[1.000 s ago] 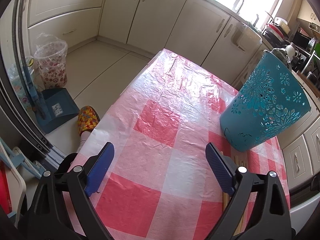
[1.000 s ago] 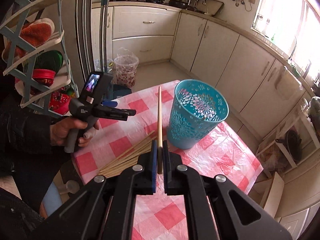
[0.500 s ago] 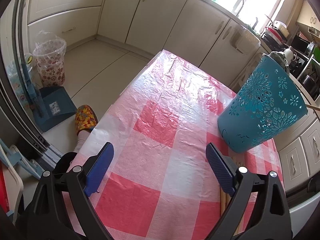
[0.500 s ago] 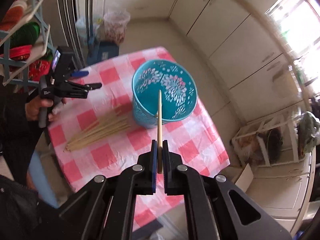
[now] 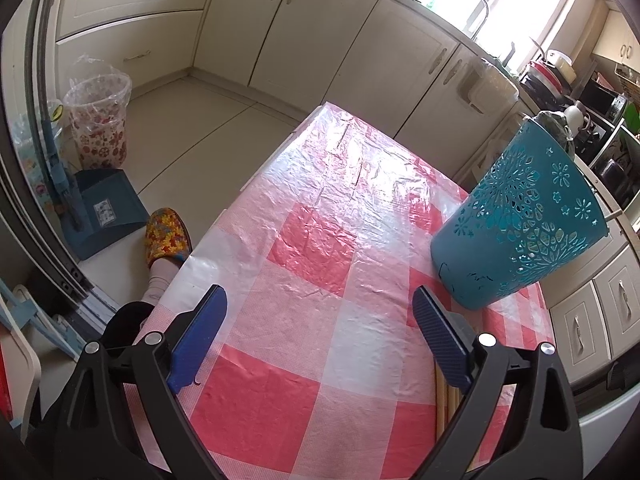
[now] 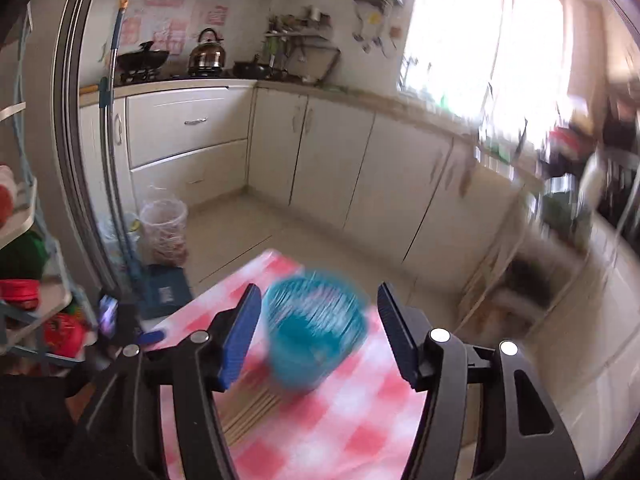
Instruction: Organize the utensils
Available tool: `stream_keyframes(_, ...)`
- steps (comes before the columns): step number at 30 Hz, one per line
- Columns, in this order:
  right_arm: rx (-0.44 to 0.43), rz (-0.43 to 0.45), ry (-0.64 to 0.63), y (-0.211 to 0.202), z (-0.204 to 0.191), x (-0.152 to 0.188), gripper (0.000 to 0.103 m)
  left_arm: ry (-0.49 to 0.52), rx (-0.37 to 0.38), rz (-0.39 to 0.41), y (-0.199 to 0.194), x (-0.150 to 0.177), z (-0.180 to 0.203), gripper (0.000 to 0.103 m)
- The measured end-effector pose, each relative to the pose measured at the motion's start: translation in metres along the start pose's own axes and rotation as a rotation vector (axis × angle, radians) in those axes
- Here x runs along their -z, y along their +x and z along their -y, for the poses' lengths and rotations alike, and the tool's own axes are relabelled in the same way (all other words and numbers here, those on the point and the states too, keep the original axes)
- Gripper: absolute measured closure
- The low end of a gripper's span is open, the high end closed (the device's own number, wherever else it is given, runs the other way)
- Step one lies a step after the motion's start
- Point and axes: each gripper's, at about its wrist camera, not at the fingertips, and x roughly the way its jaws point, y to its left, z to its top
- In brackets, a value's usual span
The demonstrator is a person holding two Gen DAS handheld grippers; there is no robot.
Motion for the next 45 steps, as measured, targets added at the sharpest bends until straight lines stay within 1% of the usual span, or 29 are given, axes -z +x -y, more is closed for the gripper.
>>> stream_keyframes(1,-0.018,-0.048,0.056,0.010,-0.006,0.034,0.048,0.003,-0.004,0.000,0.000,0.000,0.000,0.013)
stream_keyframes(2,-0.027,-0.096,0.101,0.023,-0.011,0.063,0.054,0.006,-0.007,-0.001,0.000,0.000,0.001,0.013)
stream_keyframes(3,-0.042,-0.165,0.162,0.042,-0.017,0.096,0.072,0.009,-0.010,-0.002,0.001,0.000,0.002,0.013)
stream_keyframes(4,-0.061,-0.232,0.223,0.061,-0.021,0.121,0.087,0.013,-0.013,-0.004,0.000,0.001,0.003,0.013)
stream_keyframes(5,-0.075,-0.266,0.275,0.076,-0.022,0.137,0.090,0.016,-0.016,-0.005,0.000,0.001,0.003,0.013)
stream_keyframes(7,-0.053,-0.299,0.367,0.102,-0.022,0.162,0.092,0.025,-0.021,-0.008,0.000,0.002,0.004,0.013)
stream_keyframes(8,-0.057,-0.306,0.414,0.114,-0.019,0.168,0.093,0.028,-0.023,-0.009,0.000,0.002,0.005,0.013)
stream_keyframes(10,-0.037,-0.299,0.455,0.126,-0.017,0.171,0.093,0.032,-0.028,-0.011,0.000,0.001,0.005,0.013)
stream_keyframes(11,-0.041,-0.311,0.475,0.135,-0.016,0.172,0.093,0.032,-0.029,-0.010,0.000,0.001,0.006,0.013)
stream_keyframes(13,-0.023,-0.330,0.494,0.150,-0.016,0.171,0.093,0.034,-0.030,-0.007,0.000,0.001,0.007,0.013)
stream_keyframes(15,-0.031,-0.337,0.508,0.157,-0.017,0.169,0.093,0.044,-0.030,-0.003,0.000,0.001,0.008,0.013)
stream_keyframes(18,-0.010,-0.331,0.476,0.161,-0.022,0.166,0.092,0.068,-0.031,0.004,-0.001,0.002,0.013,0.013)
stream_keyframes(20,-0.011,-0.333,0.457,0.161,-0.024,0.165,0.093,0.088,-0.034,0.004,-0.001,0.003,0.016,0.013)
stream_keyframes(22,-0.031,-0.340,0.473,0.162,-0.019,0.165,0.093,0.122,-0.040,0.009,-0.002,0.005,0.022,0.013)
stream_keyframes(24,-0.027,-0.346,0.458,0.163,-0.017,0.164,0.096,0.169,-0.055,0.011,-0.002,0.008,0.031,0.013)
stream_keyframes(27,0.007,-0.353,0.381,0.159,-0.021,0.164,0.097,0.256,-0.076,-0.020,-0.002,0.012,0.049,0.013)
stream_keyframes(30,0.030,-0.354,0.332,0.153,-0.018,0.170,0.097,0.323,-0.051,-0.061,-0.006,0.024,0.072,0.013)
stream_keyframes(32,0.032,-0.352,0.331,0.147,-0.009,0.176,0.097,0.364,-0.080,-0.094,-0.001,0.033,0.086,0.013)
stream_keyframes(33,0.027,-0.349,0.341,0.144,-0.004,0.179,0.097,0.364,-0.090,-0.112,0.003,0.035,0.090,0.013)
stream_keyframes(35,0.013,-0.338,0.380,0.137,0.009,0.188,0.097,0.320,-0.113,-0.160,0.012,0.038,0.091,0.013)
stream_keyframes(36,0.008,-0.336,0.394,0.136,0.014,0.188,0.097,0.301,-0.124,-0.171,0.015,0.038,0.090,0.013)
stream_keyframes(38,-0.009,-0.325,0.428,0.133,0.021,0.193,0.096,0.303,-0.167,-0.159,0.016,0.040,0.093,0.013)
stream_keyframes(40,-0.023,-0.311,0.446,0.132,0.022,0.193,0.093,0.313,-0.192,-0.161,0.019,0.041,0.094,0.015)
stream_keyframes(41,-0.024,-0.305,0.449,0.132,0.020,0.192,0.092,0.319,-0.209,-0.158,0.019,0.042,0.096,0.019)
stream_keyframes(42,-0.032,-0.300,0.454,0.133,0.019,0.191,0.086,0.338,-0.232,-0.151,0.020,0.043,0.098,0.023)
stream_keyframes(43,-0.041,-0.295,0.462,0.134,0.019,0.190,0.079,0.352,-0.238,-0.145,0.020,0.044,0.099,0.025)
stream_keyframes(44,-0.045,-0.291,0.466,0.135,0.018,0.189,0.077,0.373,-0.253,-0.137,0.021,0.045,0.102,0.035)
stream_keyframes(45,-0.043,-0.290,0.463,0.136,0.017,0.188,0.075,0.392,-0.253,-0.132,0.021,0.044,0.104,0.047)
